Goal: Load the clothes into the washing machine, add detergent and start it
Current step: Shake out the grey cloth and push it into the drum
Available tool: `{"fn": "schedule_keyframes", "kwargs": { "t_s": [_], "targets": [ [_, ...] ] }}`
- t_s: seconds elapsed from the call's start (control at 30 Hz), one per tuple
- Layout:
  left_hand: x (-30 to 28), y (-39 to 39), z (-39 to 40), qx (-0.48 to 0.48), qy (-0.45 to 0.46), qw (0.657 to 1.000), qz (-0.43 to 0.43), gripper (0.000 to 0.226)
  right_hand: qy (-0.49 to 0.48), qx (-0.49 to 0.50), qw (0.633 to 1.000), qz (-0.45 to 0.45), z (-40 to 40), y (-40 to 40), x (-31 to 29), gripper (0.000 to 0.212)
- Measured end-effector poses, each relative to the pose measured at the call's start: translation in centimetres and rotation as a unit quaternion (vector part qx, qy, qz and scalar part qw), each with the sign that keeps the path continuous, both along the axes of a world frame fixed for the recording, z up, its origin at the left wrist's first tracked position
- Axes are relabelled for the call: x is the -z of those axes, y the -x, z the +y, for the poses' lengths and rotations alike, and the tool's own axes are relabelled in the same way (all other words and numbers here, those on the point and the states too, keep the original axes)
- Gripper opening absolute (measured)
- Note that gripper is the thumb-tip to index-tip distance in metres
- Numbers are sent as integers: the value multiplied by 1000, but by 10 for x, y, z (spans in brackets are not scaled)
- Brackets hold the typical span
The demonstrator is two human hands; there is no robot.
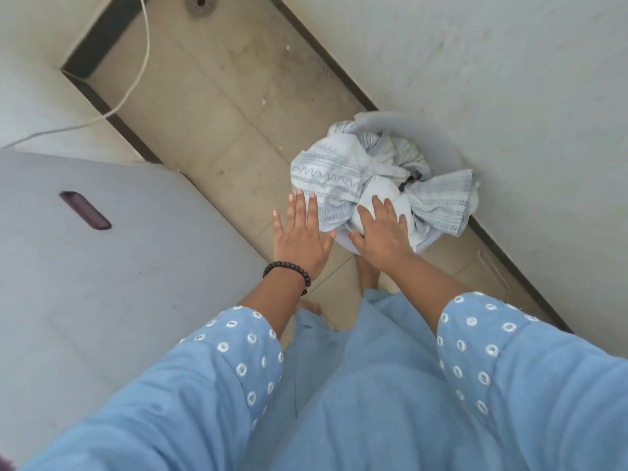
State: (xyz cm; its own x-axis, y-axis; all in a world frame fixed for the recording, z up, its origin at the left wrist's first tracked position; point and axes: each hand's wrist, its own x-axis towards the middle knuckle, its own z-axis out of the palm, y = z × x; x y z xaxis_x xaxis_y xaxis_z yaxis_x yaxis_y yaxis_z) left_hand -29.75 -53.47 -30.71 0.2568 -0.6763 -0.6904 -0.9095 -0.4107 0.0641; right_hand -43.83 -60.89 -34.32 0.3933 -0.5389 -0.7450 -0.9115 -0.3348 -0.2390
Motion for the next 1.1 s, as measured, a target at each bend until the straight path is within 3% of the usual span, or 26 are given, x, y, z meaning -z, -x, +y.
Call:
{"fn": "schedule_keyframes", "kwargs": {
  "t_s": [0.47, 0.63, 0.77, 0.87, 1.1],
  "targets": [
    [78, 13, 8, 4, -48, 998, 38, 74, -80, -163, 982, 54, 16, -16, 86, 43],
    [87, 10, 11, -6, -46, 998, 44, 75, -74, -181, 980, 47, 13, -22, 98, 52],
    [84, 7, 12, -15, -42, 998, 46, 75, -77, -132, 988, 14, 8, -29, 99, 56],
    [79, 5, 13, -8, -34, 999, 40, 78, -13, -86, 995, -39, -1, -32, 94, 34],
    [47, -4, -3, -24, 4, 998, 50, 87, -1, 136, 978, -160, -28, -36, 41, 24]
  ]
}}
